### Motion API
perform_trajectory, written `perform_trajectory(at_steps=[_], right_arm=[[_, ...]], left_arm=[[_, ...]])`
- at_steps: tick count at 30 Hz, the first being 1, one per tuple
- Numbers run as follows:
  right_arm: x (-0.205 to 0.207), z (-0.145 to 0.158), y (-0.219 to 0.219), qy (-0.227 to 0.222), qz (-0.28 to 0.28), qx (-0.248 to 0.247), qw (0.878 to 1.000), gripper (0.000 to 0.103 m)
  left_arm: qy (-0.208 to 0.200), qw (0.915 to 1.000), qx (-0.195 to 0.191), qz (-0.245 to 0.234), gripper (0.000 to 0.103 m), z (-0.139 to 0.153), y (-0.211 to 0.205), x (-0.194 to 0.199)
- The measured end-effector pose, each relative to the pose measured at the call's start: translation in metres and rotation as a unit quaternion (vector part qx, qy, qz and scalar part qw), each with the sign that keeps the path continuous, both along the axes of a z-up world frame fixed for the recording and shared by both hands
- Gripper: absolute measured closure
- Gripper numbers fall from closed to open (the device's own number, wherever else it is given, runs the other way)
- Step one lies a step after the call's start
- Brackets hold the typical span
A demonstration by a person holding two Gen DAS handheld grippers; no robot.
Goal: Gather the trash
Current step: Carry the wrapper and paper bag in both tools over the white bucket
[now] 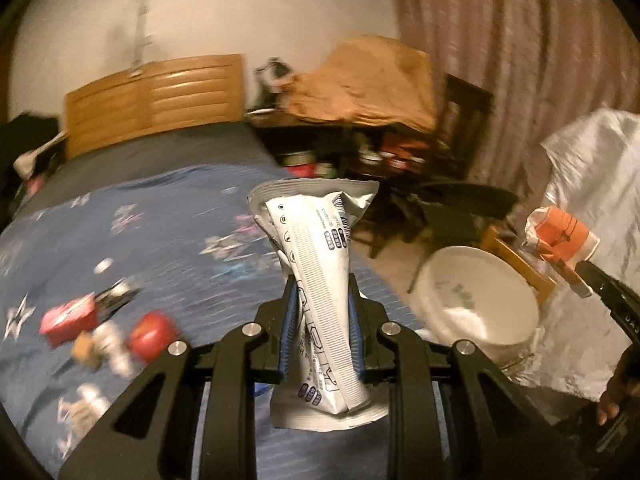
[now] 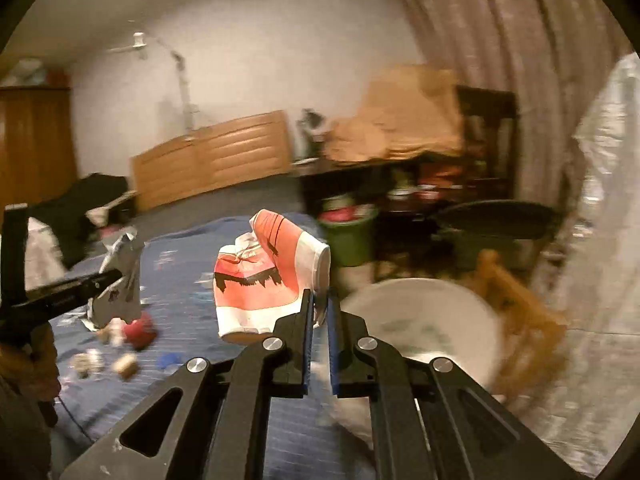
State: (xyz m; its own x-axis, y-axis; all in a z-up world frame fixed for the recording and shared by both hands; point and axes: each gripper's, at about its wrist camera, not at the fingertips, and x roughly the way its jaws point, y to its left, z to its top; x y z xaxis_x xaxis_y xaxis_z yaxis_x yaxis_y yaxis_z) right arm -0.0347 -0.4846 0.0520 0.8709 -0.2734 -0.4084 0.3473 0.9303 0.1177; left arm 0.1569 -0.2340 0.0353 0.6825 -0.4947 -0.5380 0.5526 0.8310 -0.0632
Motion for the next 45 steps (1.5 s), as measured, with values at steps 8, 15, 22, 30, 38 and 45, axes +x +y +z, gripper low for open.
perform_trajectory(at_steps=[8, 15, 22, 30, 38, 45], right_arm=[[-0.016, -0.019, -0.088, 0.055, -0.086, -0.017, 0.995, 0.095], [0.007, -0.029, -0.124, 0.099, -0.116, -0.047, 0.987, 0.095], [0.043, -0.034, -0.13, 0.127, -0.115, -0.063, 0.983, 0.095], [0.066, -0.051, -0.127, 0.152, -0.106, -0.07, 0.98, 0.095], [0.078, -0.058, -0.127, 0.162, -0.102, -0.076, 0.979, 0.095], [0.084, -0.066, -0.128, 0.167, -0.1, -0.075, 0.978, 0.095]], left_arm=[[-0.014, 0.9933, 0.049, -0.104, 0.082, -0.02, -0.139, -0.019], [-0.013, 0.9871, 0.076, -0.14, 0.082, -0.038, -0.205, -0.022], [-0.005, 0.9843, 0.095, -0.149, 0.082, -0.059, -0.23, -0.012], [0.006, 0.9821, 0.109, -0.153, 0.082, -0.072, -0.238, -0.005], [0.014, 0.9808, 0.118, -0.155, 0.082, -0.08, -0.242, -0.002], [0.016, 0.9803, 0.124, -0.153, 0.082, -0.085, -0.244, 0.0]])
